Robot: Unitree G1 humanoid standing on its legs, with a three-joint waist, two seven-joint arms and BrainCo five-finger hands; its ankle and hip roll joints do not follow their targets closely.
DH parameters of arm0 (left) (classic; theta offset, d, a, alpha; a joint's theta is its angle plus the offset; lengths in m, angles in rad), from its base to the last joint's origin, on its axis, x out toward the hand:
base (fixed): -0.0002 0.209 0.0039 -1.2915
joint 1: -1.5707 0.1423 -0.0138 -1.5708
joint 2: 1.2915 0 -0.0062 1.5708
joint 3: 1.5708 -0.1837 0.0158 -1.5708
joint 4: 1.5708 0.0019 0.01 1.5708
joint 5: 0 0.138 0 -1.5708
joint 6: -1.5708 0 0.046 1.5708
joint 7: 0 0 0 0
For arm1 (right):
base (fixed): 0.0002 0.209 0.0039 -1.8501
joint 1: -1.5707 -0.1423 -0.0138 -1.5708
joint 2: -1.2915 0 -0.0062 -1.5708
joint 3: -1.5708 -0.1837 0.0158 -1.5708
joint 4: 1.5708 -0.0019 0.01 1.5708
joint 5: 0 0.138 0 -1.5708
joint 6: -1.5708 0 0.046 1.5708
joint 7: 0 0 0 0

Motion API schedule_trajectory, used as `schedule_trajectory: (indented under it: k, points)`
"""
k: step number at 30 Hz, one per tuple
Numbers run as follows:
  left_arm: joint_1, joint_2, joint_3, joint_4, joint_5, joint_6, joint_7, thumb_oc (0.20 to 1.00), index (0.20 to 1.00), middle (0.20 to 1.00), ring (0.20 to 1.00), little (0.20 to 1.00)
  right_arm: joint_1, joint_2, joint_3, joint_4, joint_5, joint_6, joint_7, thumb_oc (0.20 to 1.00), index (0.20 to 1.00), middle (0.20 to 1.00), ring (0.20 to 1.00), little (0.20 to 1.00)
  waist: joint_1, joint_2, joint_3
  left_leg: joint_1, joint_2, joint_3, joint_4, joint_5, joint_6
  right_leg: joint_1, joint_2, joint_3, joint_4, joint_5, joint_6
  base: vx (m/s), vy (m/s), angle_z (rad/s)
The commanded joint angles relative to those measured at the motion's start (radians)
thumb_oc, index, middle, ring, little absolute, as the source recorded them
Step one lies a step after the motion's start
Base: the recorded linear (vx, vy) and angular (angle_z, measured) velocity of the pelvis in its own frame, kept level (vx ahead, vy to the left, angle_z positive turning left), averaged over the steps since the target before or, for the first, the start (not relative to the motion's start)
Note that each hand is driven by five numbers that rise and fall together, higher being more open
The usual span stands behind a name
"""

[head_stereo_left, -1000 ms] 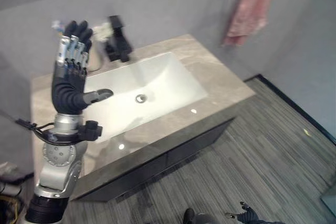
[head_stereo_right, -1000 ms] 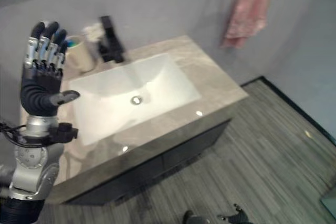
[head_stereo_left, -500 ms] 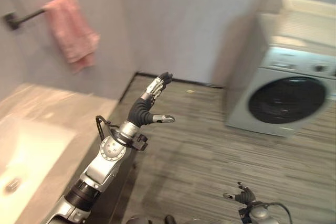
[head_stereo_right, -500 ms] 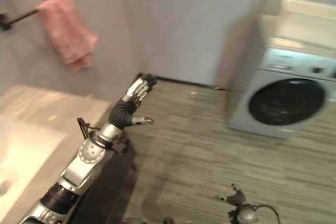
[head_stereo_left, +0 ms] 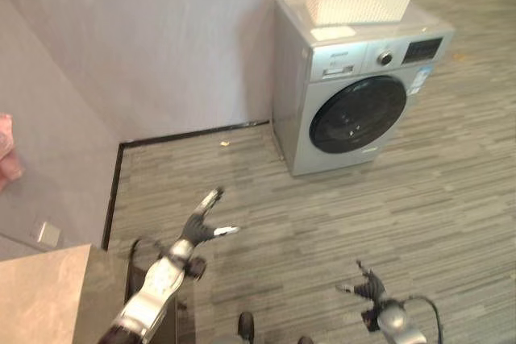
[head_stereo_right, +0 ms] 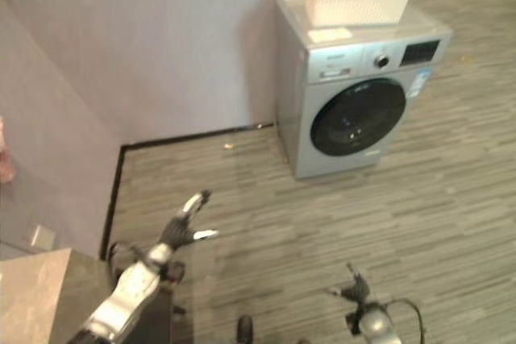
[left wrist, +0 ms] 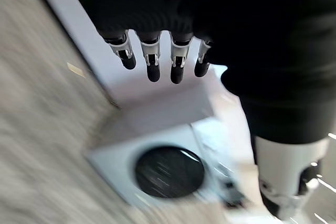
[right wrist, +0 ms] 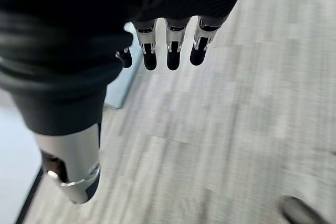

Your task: Put brush and paste in cup on sink, flatten towel.

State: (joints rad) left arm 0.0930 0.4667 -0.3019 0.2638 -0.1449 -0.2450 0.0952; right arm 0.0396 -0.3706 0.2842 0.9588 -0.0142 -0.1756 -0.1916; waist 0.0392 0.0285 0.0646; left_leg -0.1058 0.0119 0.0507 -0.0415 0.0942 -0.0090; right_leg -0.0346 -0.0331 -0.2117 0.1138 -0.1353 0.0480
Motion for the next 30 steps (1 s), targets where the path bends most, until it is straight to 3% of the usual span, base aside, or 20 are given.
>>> schedule_trajectory:
  k: [1,5,7,8,9,10,13,16,20,24,27,29,30]
  points:
    - [-0.030,-0.006,0.038,0.044,0.064,0.000,0.038,1.000,1.000,1.000,1.000,1.000,0.002,-0.047,-0.041,-0.002,0.021,-0.011,-0.005,1.000,1.000,1.000,1.000,1.000,-0.014,-0.066,-0.020,0.065,-0.035,0.021,0.066,-0.159,0.012,-0.009,-0.011,0.064,-0.116,0.110,0.041,0.05,-0.038,0.06]
    - [-0.029,-0.019,0.027,0.165,0.149,0.031,0.047,1.000,1.000,1.000,1.000,1.000,0.025,-0.058,-0.057,-0.015,0.024,-0.003,0.005,1.000,1.000,1.000,1.000,1.000,-0.021,-0.065,-0.016,0.064,-0.028,0.010,0.074,-0.153,-0.003,0.007,-0.001,0.071,-0.142,0.112,0.034,0.03,-0.089,0.14]
    - [-0.046,-0.029,0.017,0.242,0.195,0.053,0.049,1.000,1.000,1.000,1.000,1.000,0.036,-0.070,-0.074,-0.027,0.048,-0.006,0.010,1.000,1.000,1.000,1.000,1.000,-0.027,-0.070,0.010,0.007,-0.030,0.024,0.216,-0.146,-0.026,0.009,-0.008,0.064,-0.136,0.110,0.023,-0.09,-0.107,0.22]
    - [-0.070,-0.043,-0.003,0.282,0.219,0.061,0.068,1.000,1.000,1.000,1.000,1.000,0.040,-0.070,-0.100,-0.028,0.102,-0.014,0.007,1.000,1.000,1.000,1.000,1.000,-0.046,-0.069,0.032,-0.049,0.029,0.111,0.294,-0.129,-0.048,0.016,-0.021,0.029,-0.124,0.100,0.019,-0.11,-0.048,0.40]
    - [-0.072,-0.044,-0.003,0.284,0.219,0.060,0.069,1.000,1.000,1.000,1.000,1.000,0.039,-0.071,-0.101,-0.028,0.102,-0.014,0.008,1.000,1.000,1.000,1.000,1.000,-0.047,-0.069,0.029,-0.057,0.029,0.110,0.296,-0.126,-0.048,0.010,-0.022,0.028,-0.124,0.102,0.019,-0.09,0.012,0.80]
    - [-0.090,-0.056,-0.036,0.333,0.281,0.062,0.070,1.000,1.000,1.000,1.000,1.000,0.046,-0.061,-0.129,-0.007,0.168,-0.018,0.016,1.000,1.000,1.000,1.000,1.000,-0.051,-0.070,0.046,-0.066,0.090,0.201,0.285,-0.122,-0.053,0.024,-0.035,0.002,-0.103,0.088,0.020,-0.04,0.028,0.81]
    - [-0.079,-0.062,-0.037,0.378,0.292,0.068,0.069,1.000,1.000,1.000,1.000,1.000,0.047,-0.047,-0.137,0.016,0.186,-0.019,0.022,1.000,1.000,1.000,1.000,1.000,-0.049,-0.064,0.040,-0.047,0.065,0.181,0.247,-0.154,-0.035,0.030,-0.040,-0.001,-0.089,0.085,0.031,0.02,0.043,0.49]
    - [-0.062,-0.059,-0.037,0.398,0.308,0.066,0.066,1.000,1.000,1.000,1.000,1.000,0.060,-0.027,-0.149,0.041,0.209,-0.020,0.038,1.000,1.000,1.000,1.000,1.000,-0.050,-0.059,0.023,-0.027,0.051,0.178,0.209,-0.147,-0.030,0.034,-0.050,-0.012,-0.083,0.088,0.036,0.08,0.078,0.23]
    - [-0.039,-0.062,-0.034,0.451,0.309,0.075,0.055,1.000,1.000,1.000,1.000,1.000,0.017,0.013,-0.131,0.158,0.225,-0.003,0.057,1.000,1.000,1.000,1.000,1.000,-0.025,-0.047,-0.017,0.047,0.006,0.142,0.067,-0.123,-0.018,0.063,-0.072,-0.042,-0.108,0.098,0.055,0.09,0.123,0.32]
    - [-0.042,-0.068,-0.045,0.486,0.321,0.075,0.053,1.000,1.000,1.000,1.000,1.000,-0.014,0.021,-0.117,0.175,0.225,0.001,0.058,1.000,1.000,1.000,1.000,1.000,-0.017,-0.045,-0.030,0.050,-0.004,0.129,0.053,-0.121,-0.011,0.067,-0.079,-0.056,-0.112,0.098,0.061,0.04,0.072,0.30]
    - [-0.057,-0.077,-0.058,0.537,0.327,0.075,0.063,1.000,1.000,1.000,1.000,1.000,-0.042,0.028,-0.093,0.150,0.228,-0.003,0.063,1.000,1.000,1.000,1.000,1.000,-0.013,-0.049,-0.023,0.039,-0.008,0.128,0.089,-0.147,-0.004,0.061,-0.088,-0.058,-0.071,0.077,0.061,0.02,0.072,0.06]
    - [-0.083,-0.077,-0.070,0.545,0.326,0.076,0.072,1.000,1.000,1.000,1.000,1.000,-0.073,0.021,-0.071,0.110,0.235,-0.009,0.062,1.000,1.000,1.000,1.000,1.000,-0.011,-0.051,0.003,0.000,-0.001,0.133,0.188,-0.188,0.003,0.018,-0.103,-0.058,0.020,0.045,0.057,-0.13,0.056,0.04]
    - [-0.112,-0.069,-0.073,0.531,0.314,0.078,0.090,1.000,1.000,1.000,1.000,1.000,-0.102,0.014,-0.054,0.022,0.261,-0.019,0.061,1.000,1.000,1.000,1.000,1.000,-0.013,-0.054,0.052,-0.059,0.015,0.142,0.335,-0.248,0.002,-0.056,-0.122,-0.048,0.158,0.004,0.053,-0.17,0.052,0.04]
